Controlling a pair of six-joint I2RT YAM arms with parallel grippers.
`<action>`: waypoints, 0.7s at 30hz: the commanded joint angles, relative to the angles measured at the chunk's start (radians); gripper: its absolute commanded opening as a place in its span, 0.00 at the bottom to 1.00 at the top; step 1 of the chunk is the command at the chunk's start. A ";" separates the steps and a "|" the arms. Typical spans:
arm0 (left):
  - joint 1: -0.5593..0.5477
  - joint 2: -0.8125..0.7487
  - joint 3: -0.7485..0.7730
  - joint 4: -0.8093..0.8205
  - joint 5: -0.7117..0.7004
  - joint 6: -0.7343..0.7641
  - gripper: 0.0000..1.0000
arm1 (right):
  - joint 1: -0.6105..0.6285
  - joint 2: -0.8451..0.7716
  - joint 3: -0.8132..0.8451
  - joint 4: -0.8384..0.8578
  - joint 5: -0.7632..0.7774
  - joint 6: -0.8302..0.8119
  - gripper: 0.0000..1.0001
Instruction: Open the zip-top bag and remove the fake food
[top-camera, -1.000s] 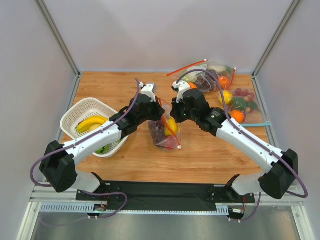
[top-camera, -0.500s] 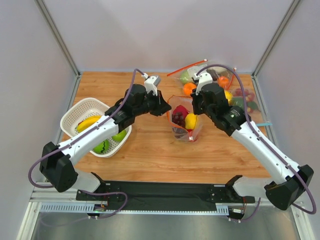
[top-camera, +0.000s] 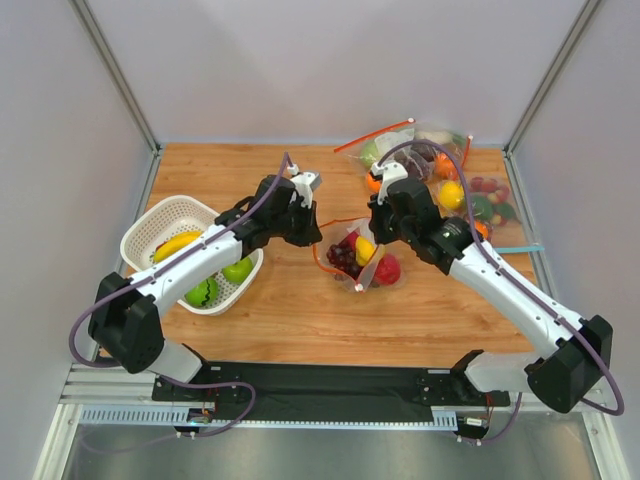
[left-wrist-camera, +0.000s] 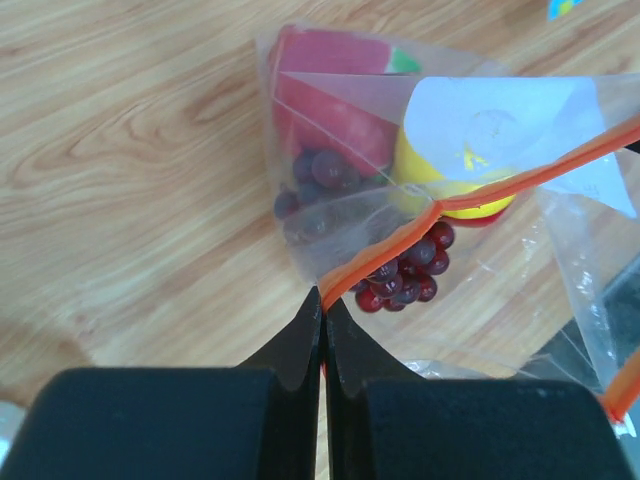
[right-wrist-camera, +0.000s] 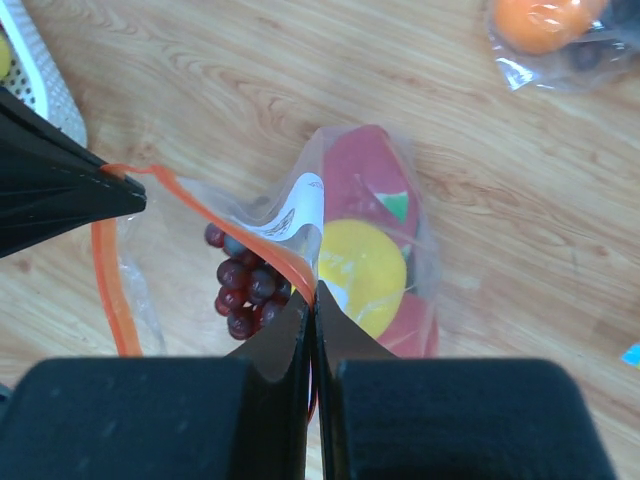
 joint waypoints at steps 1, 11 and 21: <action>-0.006 -0.049 -0.006 -0.073 -0.075 0.086 0.02 | 0.017 0.015 0.007 0.086 -0.043 0.048 0.00; -0.147 -0.176 0.130 -0.114 -0.256 0.064 0.53 | 0.057 0.058 0.027 0.109 -0.058 0.068 0.00; -0.157 -0.083 0.011 0.023 -0.155 -0.132 0.50 | 0.083 0.052 0.035 0.111 -0.055 0.077 0.00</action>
